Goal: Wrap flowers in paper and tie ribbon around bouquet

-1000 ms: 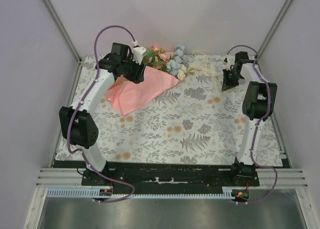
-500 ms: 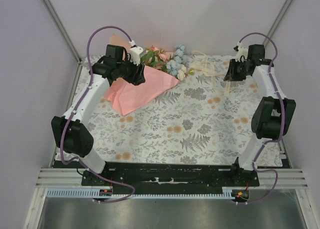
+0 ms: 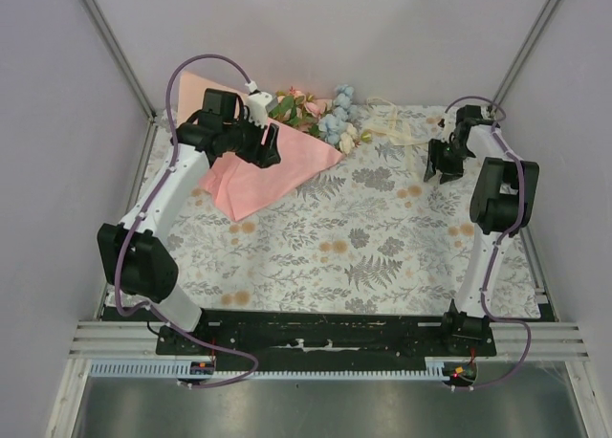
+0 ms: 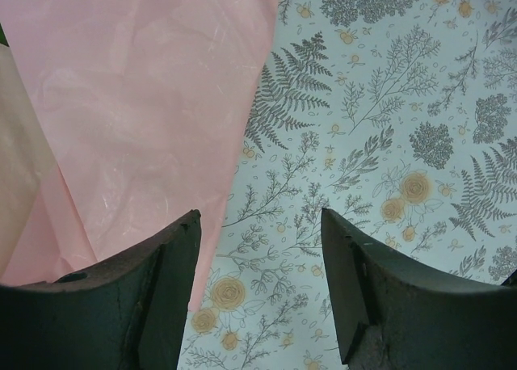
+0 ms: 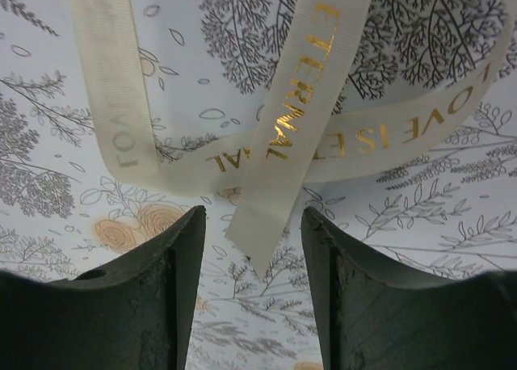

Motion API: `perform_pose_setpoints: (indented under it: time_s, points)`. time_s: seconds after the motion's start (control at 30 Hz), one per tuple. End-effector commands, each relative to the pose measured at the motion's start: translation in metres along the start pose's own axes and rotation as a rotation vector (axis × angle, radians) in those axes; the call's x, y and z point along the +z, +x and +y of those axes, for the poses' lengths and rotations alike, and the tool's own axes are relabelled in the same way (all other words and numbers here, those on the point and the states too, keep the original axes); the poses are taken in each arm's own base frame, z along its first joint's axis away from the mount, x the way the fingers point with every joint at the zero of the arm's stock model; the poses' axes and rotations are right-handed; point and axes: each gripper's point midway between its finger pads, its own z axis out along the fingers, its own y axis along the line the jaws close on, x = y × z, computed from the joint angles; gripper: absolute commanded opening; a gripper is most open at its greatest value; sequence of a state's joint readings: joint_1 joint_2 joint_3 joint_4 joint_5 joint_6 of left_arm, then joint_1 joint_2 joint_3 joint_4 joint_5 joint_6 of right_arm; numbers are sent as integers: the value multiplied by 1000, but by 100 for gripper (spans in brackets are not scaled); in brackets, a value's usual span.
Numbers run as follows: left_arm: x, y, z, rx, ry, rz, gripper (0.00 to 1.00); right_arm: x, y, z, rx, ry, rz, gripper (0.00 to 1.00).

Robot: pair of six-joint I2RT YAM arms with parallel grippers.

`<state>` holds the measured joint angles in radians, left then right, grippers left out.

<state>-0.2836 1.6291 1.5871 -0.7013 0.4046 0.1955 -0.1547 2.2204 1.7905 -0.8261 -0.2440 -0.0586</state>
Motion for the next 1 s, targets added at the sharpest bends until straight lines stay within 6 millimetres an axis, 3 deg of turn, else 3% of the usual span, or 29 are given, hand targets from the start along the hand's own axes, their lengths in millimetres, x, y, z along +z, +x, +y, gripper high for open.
perform_pose_setpoints:
  time_s: [0.0, 0.13, 0.23, 0.33, 0.43, 0.5, 0.67, 0.77, 0.87, 0.97]
  points:
    - [-10, -8, -7, -8, 9, -38, 68, -7, -14, -10, 35, 70, -8, 57]
    - [-3, -8, 1, -9, -11, -34, 68, 4, -3, -10, 32, 82, 42, 52]
    - [1, -9, 4, -10, -11, -34, 68, 7, -3, -8, 32, 72, 59, 35]
    - [4, -13, 3, -7, -1, -40, 68, 5, 2, -6, 31, 40, 90, 29]
    - [6, -15, 4, -6, 3, -41, 69, 2, 5, -3, 39, 0, 93, 0]
    - [6, -18, 4, 1, 4, -45, 69, -6, 5, 3, 48, -59, 83, 0]
    - [9, -21, 1, 18, 32, -56, 69, -60, -7, 35, -6, -209, -83, 0]
    - [11, -25, 19, -63, 15, -63, 72, -75, -8, 43, -49, -226, -147, 0]
    - [21, -24, 40, -125, 10, -29, 72, -74, -15, 41, -114, -221, -150, 1]
    - [40, 2, 53, -63, -8, 69, 69, -90, -18, 67, -162, -368, -166, 23]
